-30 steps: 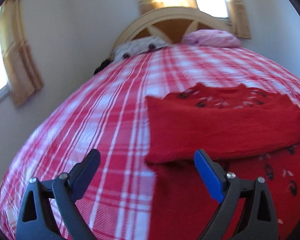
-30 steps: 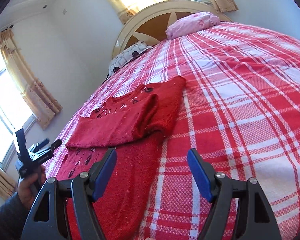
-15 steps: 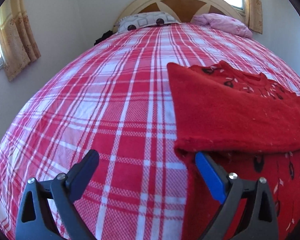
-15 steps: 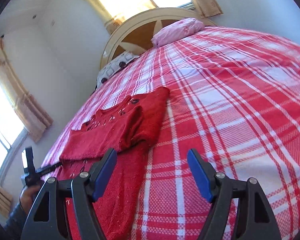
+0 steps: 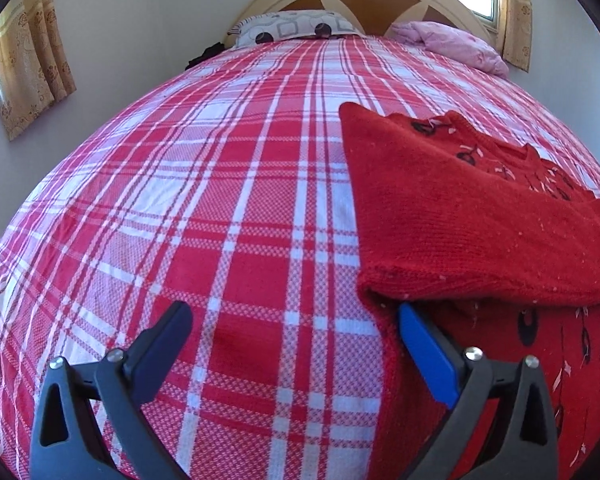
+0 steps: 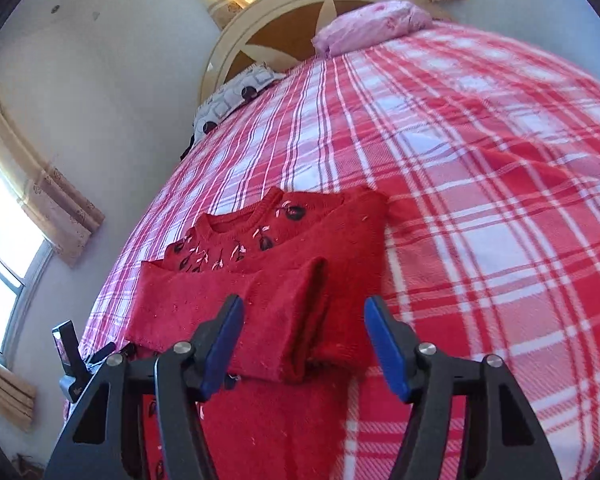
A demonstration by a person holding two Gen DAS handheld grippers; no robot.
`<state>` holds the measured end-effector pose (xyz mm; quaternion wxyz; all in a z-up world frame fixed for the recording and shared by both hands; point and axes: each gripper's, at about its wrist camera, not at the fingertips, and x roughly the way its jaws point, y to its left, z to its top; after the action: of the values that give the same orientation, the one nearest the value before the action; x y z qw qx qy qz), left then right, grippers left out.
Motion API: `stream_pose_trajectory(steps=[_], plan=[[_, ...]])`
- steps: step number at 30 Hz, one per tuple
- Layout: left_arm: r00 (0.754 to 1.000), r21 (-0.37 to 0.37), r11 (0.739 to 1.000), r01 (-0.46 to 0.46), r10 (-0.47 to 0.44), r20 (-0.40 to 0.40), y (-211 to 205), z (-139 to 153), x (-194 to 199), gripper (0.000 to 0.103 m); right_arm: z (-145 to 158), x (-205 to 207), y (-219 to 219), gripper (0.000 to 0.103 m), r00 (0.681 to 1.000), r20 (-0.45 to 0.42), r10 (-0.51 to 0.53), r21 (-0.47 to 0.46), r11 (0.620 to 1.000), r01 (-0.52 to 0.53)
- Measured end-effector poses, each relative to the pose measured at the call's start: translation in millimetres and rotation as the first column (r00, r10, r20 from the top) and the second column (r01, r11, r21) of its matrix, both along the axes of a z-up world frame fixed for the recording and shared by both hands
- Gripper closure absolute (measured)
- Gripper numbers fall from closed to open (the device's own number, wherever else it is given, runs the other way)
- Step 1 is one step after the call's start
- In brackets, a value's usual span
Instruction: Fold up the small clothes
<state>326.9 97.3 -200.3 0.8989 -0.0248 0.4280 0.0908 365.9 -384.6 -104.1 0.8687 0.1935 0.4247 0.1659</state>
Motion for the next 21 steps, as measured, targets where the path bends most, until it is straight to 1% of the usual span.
stream_pose_trajectory(steps=[2,3,4,5,6,7,8,9,10,13,14,15,17,19,20,21], plan=[[1.000,-0.005,1.000,0.000,0.000,-0.004,0,0,0,0.000,-8,10,7,0.039,0.999,-0.040,0.016,-0.013,1.000,-0.017],[1.000,-0.006,1.000,-0.001,0.001,-0.005,0,-1,0,0.000,-14,15,12,0.039,0.998,-0.065,0.009,-0.036,0.999,-0.011],[1.000,-0.011,1.000,-0.001,0.001,-0.004,1,-1,1,0.000,-18,19,14,0.040,0.997,-0.081,0.015,-0.033,0.999,-0.018],[1.000,-0.015,1.000,-0.001,0.001,-0.005,1,-1,1,0.000,-22,22,17,0.044,0.995,-0.097,0.027,-0.024,0.999,-0.029],[1.000,-0.020,1.000,-0.002,0.002,-0.004,2,-1,1,0.000,-27,26,21,0.054,0.992,-0.120,0.042,-0.023,0.999,-0.045],[1.000,-0.023,1.000,-0.002,0.002,-0.004,2,-1,0,0.000,-29,27,23,0.067,0.991,-0.124,0.041,-0.038,0.998,-0.046],[1.000,-0.025,1.000,-0.003,0.003,-0.004,3,-1,0,0.000,-28,28,26,0.074,0.992,-0.119,0.044,-0.060,0.997,-0.051],[1.000,-0.025,1.000,-0.005,0.004,-0.003,2,-1,0,0.000,-25,27,28,0.090,0.993,-0.108,0.053,-0.064,0.996,-0.060],[1.000,-0.023,1.000,-0.004,0.004,-0.003,3,-1,1,0.000,-17,25,29,0.093,0.995,-0.075,0.059,-0.070,0.995,-0.064],[1.000,-0.019,1.000,-0.006,0.006,0.000,3,-1,1,0.000,5,20,32,0.095,0.999,0.008,0.050,-0.112,0.992,-0.049],[1.000,-0.019,1.000,-0.007,0.007,0.002,3,-1,0,0.000,10,20,31,0.095,0.999,0.021,0.043,-0.125,0.991,-0.040],[1.000,-0.020,1.000,-0.007,0.007,0.004,3,-1,0,0.000,14,20,32,0.096,0.999,0.029,0.028,-0.161,0.987,-0.023],[1.000,-0.018,1.000,-0.010,0.010,0.005,4,-1,0,0.000,14,24,32,0.096,1.000,0.024,0.009,-0.220,0.976,-0.003],[1.000,-0.020,1.000,-0.009,0.009,0.007,4,0,-1,0.000,5,28,27,0.096,1.000,-0.001,-0.012,-0.253,0.967,0.011],[1.000,-0.021,1.000,-0.009,0.010,0.010,4,0,-1,0.000,0,30,23,0.096,0.999,-0.013,-0.030,-0.265,0.964,0.025],[1.000,-0.022,1.000,-0.011,0.011,0.010,4,-1,0,0.000,-7,32,20,0.096,0.999,-0.033,-0.036,-0.254,0.967,0.027]])
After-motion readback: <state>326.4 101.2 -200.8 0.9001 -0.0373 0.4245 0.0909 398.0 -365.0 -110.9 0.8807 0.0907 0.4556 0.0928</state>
